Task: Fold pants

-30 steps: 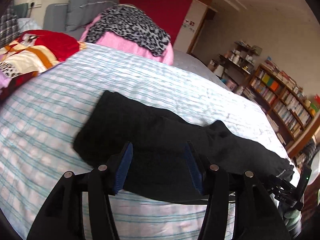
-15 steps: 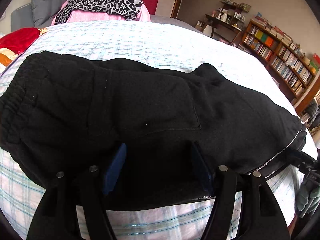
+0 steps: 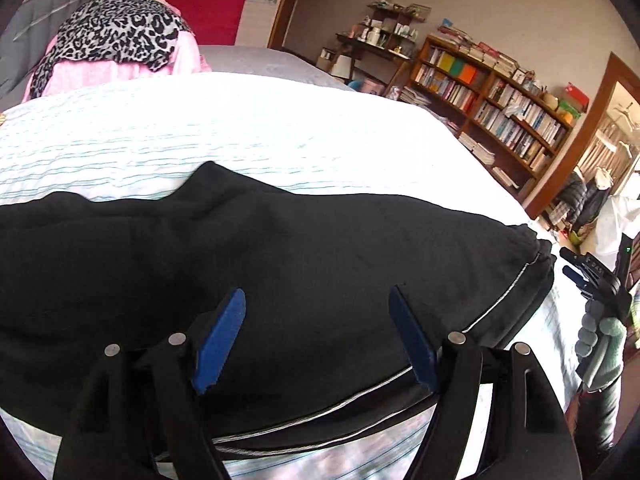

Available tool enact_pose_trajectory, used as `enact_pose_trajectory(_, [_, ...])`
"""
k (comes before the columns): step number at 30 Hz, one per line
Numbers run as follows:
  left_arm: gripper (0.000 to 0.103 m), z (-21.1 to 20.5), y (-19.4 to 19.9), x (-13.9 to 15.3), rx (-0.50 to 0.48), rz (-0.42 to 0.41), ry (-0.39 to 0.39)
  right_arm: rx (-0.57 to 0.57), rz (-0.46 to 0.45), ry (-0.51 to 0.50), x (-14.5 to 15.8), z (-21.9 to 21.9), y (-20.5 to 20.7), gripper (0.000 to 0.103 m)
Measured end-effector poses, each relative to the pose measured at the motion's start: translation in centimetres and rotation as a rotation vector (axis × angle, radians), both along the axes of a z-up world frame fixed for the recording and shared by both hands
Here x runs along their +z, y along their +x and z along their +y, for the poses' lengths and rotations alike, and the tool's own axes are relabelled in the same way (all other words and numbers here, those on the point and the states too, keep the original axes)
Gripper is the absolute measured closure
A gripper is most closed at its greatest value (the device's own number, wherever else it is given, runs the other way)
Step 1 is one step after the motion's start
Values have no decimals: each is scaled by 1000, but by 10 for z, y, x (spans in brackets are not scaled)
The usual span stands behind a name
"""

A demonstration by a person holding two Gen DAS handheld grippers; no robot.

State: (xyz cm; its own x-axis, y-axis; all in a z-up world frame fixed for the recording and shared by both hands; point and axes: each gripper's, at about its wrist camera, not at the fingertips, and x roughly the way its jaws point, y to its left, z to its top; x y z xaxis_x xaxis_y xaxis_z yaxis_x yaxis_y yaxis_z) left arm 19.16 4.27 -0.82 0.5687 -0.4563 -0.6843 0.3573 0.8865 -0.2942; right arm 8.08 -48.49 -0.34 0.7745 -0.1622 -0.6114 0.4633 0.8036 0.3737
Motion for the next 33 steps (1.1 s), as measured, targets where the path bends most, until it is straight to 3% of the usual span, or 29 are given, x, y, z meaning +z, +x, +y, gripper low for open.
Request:
enact_pose_trajectory(3, [29, -27, 6, -7, -34, 20, -9, -10, -18, 56, -4, -31, 3, 35])
enact_pose_trajectory(11, [29, -59, 13, -36, -73, 73, 36, 30, 11, 136, -20, -57, 38, 53])
enact_pose_trajectory(14, [29, -58, 16, -43, -67, 100, 18, 38, 27, 112, -24, -51, 44, 81])
enact_pose_trajectory(16, [29, -55, 17, -45, -66, 109, 5, 45, 17, 80, -21, -46, 42, 92])
enact_pose_trajectory(19, [28, -52, 16, -44, -67, 107, -8, 43, -29, -28, -3, -33, 29, 98])
enact_pose_trajectory(23, [28, -45, 13, -43, -71, 106, -37, -2, -41, -142, 10, -26, 8, 98])
enact_pose_trajectory(27, [28, -49, 10, -45, -111, 118, -25, -26, 120, -168, -21, -33, 15, 97])
enact_pose_trajectory(29, [28, -55, 6, -45, -140, 110, 6, -31, 139, -146, -28, -36, 17, 94])
enact_pose_trajectory(32, [28, -65, -3, -46, -192, 92, 62, -66, 140, -169, -21, -35, 13, 69])
enact_pose_trajectory(33, [28, -68, -6, -47, -202, 86, 84, -100, 147, -199, -18, -34, 11, 56])
